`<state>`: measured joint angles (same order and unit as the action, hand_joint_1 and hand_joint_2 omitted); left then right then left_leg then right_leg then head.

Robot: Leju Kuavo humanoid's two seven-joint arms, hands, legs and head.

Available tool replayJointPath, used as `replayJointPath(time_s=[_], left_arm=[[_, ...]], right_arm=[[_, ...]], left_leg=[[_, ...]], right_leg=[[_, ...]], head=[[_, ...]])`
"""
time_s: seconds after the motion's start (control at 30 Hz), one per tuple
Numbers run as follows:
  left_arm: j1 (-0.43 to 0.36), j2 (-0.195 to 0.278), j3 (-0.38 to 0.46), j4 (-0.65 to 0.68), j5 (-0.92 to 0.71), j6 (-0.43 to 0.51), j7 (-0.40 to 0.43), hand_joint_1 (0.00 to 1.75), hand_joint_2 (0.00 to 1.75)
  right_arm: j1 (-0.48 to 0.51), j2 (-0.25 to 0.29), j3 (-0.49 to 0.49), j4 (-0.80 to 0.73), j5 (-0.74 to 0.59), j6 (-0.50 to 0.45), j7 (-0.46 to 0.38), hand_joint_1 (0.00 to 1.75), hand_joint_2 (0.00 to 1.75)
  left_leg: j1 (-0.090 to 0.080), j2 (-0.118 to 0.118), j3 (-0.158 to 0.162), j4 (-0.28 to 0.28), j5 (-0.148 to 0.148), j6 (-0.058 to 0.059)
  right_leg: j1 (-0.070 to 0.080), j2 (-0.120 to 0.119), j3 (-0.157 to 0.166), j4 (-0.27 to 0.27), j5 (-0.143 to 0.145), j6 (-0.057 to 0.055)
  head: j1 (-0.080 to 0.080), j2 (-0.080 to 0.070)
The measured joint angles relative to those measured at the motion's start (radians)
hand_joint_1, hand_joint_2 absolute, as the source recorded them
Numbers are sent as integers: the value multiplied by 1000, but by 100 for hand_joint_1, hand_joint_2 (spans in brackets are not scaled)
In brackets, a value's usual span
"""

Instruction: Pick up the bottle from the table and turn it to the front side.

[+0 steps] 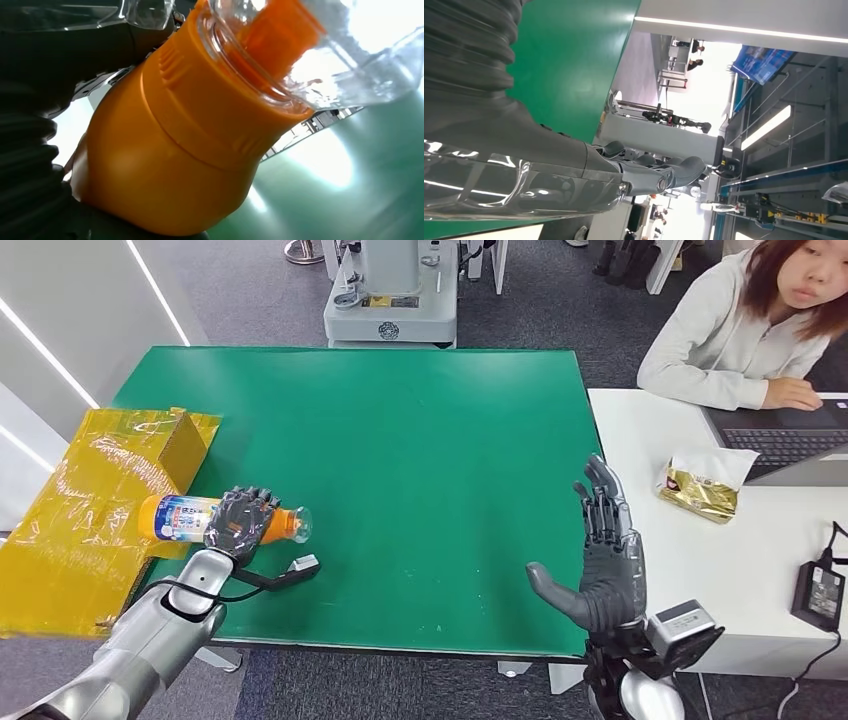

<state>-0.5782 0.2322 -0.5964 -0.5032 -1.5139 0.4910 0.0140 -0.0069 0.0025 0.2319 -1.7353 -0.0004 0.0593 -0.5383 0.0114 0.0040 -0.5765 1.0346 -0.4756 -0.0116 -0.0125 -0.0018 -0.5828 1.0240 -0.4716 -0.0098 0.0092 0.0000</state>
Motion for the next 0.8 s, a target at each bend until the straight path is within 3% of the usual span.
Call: replayJointPath(time_s=[0.13, 0.27, 0.47, 0.8], left_arm=[[-29, -18, -20, 11, 0, -13, -23, 175, 175], [-78, -49, -21, 37, 1, -97, -44, 175, 175], [-126, -74, -19, 94, 3, -282, 4, 175, 175], [-138, -89, 1, 163, 2, -402, 56, 175, 175]], right_arm=[[5, 1, 0, -1, 1, 1, 0, 0, 175], [18, 2, 0, -3, 11, -5, 2, 0, 175], [51, 17, -14, -3, 28, -13, 0, 0, 175], [87, 60, -49, -23, 55, -14, 18, 0, 175]], left_leg=[[0, -1, 0, 0, 0, 0], [0, -1, -1, 0, 0, 0], [0, 0, -1, 0, 0, 0], [0, 0, 0, 0, 0, 0]], right_leg=[[0, 0, -1, 0, 0, 0], [0, -1, 0, 0, 0, 0], [0, 0, -1, 0, 0, 0], [0, 0, 0, 0, 0, 0]], head=[[0, 0], [0, 0], [0, 0], [0, 0]])
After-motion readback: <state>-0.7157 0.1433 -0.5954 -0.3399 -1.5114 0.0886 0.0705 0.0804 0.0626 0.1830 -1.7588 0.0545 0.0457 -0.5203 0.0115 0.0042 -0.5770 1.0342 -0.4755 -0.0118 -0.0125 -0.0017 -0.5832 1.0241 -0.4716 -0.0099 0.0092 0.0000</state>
